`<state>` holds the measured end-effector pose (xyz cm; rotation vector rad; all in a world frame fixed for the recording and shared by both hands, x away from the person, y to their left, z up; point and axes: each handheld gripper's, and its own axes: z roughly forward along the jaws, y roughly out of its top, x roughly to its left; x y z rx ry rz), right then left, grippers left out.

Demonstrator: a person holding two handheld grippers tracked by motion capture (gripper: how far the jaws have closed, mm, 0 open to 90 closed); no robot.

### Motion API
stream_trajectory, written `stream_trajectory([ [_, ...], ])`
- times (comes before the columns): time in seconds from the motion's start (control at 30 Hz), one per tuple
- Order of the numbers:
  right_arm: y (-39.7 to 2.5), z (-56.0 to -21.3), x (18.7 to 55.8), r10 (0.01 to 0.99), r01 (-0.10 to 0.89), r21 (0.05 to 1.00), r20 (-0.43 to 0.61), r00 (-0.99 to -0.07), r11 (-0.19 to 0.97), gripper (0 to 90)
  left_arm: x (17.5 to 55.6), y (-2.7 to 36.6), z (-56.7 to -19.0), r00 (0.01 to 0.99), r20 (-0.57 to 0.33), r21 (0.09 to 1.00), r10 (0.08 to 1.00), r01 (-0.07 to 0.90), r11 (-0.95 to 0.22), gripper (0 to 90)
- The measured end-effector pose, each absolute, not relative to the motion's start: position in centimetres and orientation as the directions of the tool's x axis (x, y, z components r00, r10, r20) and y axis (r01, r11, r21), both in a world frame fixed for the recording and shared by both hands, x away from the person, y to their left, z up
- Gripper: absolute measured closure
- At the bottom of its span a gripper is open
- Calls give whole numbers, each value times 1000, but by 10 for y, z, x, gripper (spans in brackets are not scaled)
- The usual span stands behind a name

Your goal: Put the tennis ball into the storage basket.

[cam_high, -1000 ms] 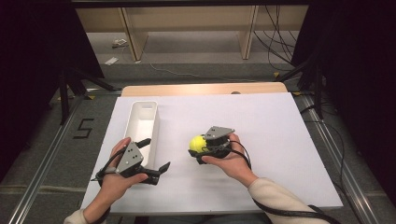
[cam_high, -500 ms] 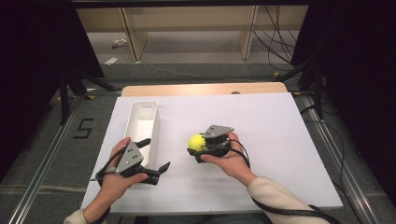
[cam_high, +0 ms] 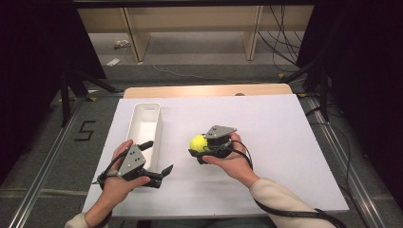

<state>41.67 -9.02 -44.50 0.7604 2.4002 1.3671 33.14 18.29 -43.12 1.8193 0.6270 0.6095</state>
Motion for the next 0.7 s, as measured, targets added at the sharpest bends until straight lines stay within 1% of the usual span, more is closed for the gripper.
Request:
stream_trajectory([
  [0.7,-86,-440,420,568,299,866,22,-822,400,266,331,183,-431,729,111,947,675,128,-294,0],
])
